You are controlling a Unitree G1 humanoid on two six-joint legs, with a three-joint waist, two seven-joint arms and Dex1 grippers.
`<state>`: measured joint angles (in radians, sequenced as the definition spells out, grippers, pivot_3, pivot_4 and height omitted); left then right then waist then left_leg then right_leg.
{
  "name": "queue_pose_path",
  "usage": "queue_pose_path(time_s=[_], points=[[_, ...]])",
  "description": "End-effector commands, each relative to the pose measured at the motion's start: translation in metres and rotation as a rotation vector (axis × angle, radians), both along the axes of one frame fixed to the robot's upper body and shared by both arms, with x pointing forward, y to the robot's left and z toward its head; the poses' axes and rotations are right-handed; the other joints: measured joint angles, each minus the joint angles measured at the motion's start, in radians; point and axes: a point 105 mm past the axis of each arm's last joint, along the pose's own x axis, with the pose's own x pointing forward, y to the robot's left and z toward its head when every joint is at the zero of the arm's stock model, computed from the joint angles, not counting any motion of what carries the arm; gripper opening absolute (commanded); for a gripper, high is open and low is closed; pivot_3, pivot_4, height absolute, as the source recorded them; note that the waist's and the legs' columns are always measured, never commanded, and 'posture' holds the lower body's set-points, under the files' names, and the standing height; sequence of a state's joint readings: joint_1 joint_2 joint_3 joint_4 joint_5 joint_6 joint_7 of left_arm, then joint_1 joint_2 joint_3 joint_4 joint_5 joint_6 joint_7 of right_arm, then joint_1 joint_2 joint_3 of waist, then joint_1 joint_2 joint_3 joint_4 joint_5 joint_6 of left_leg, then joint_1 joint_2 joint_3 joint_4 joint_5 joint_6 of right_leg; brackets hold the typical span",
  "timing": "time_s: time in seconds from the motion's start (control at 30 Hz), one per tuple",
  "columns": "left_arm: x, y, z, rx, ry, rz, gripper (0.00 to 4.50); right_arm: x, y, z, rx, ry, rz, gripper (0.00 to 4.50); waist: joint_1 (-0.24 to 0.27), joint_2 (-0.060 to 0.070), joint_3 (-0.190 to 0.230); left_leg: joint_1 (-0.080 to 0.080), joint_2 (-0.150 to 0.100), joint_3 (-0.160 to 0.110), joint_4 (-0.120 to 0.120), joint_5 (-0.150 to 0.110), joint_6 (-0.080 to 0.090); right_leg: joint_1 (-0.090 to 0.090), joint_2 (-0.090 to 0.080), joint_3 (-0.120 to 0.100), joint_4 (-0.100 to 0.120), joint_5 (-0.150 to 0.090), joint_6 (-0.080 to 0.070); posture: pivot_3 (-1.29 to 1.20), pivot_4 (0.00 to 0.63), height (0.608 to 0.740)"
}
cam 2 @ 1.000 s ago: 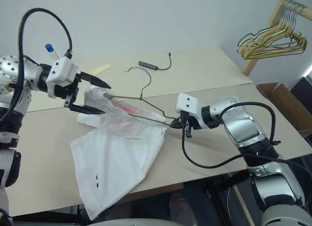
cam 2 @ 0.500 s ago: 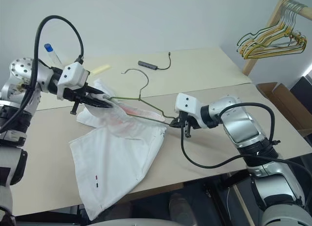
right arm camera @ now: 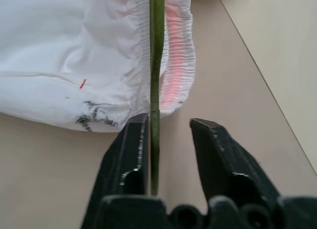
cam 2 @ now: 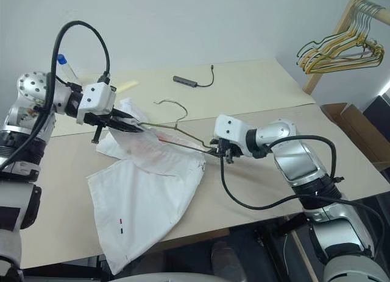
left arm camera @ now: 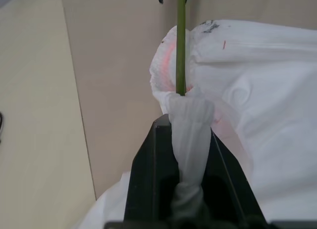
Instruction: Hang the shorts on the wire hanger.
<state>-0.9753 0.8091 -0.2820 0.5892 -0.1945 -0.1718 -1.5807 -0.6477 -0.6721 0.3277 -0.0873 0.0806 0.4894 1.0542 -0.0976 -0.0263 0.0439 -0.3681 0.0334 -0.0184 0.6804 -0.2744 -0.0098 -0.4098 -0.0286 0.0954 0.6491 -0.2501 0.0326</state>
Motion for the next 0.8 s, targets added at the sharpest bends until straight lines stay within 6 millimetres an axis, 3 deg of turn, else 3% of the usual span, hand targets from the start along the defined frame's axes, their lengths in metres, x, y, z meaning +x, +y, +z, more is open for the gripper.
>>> queue_pose_path(time_s=[0.03, 0.17, 0.3, 0.43, 0.6, 0.8], points=[[0.009, 0.004, 0.022, -0.055, -0.103, 0.063, 0.06, 0.013, -0.020, 0.041, 0.073, -0.131, -0.107, 2.76, 0.000, 0.000, 0.000, 0.000, 0.000, 0.000, 0.000, 0.000, 0.000, 0.000, 0.000, 0.000, 0.000, 0.000, 0.000, -0.07, 0.000, 0.740], [0.017, 0.004, 0.030, -0.114, -0.138, 0.111, 0.06, 0.023, -0.046, 0.066, 0.185, -0.174, -0.270, 4.07, 0.000, 0.000, 0.000, 0.000, 0.000, 0.000, 0.000, 0.000, 0.000, 0.000, 0.000, 0.000, 0.000, 0.000, 0.000, -0.07, 0.000, 0.740], [0.017, 0.005, 0.040, -0.178, -0.143, 0.116, 0.06, 0.006, -0.075, 0.084, 0.340, -0.110, -0.336, 4.07, 0.003, 0.000, 0.000, 0.000, 0.000, -0.001, 0.000, 0.000, 0.000, 0.000, 0.000, 0.000, 0.000, 0.000, 0.000, -0.08, 0.000, 0.740], [0.019, 0.005, 0.043, -0.190, -0.158, 0.131, 0.06, -0.010, -0.092, 0.073, 0.422, 0.081, -0.423, 4.07, 0.001, 0.000, 0.000, -0.001, 0.000, -0.001, 0.000, 0.000, 0.001, 0.000, 0.000, 0.000, 0.000, 0.000, 0.000, -0.09, 0.000, 0.740], [0.020, 0.006, 0.044, -0.194, -0.167, 0.143, 0.06, -0.031, -0.074, 0.035, 0.400, 0.303, -0.408, 4.07, -0.009, 0.000, 0.000, 0.001, 0.000, -0.001, 0.000, 0.000, 0.001, 0.001, 0.001, 0.000, 0.001, 0.000, 0.000, -0.09, 0.000, 0.740], [0.016, 0.004, 0.043, -0.197, -0.167, 0.132, 0.06, -0.032, -0.028, 0.014, 0.490, 0.505, -0.383, 4.07, -0.031, 0.000, 0.000, 0.001, 0.000, -0.002, 0.000, -0.001, 0.001, 0.001, 0.001, 0.000, 0.002, 0.000, 0.000, -0.09, 0.000, 0.740]])
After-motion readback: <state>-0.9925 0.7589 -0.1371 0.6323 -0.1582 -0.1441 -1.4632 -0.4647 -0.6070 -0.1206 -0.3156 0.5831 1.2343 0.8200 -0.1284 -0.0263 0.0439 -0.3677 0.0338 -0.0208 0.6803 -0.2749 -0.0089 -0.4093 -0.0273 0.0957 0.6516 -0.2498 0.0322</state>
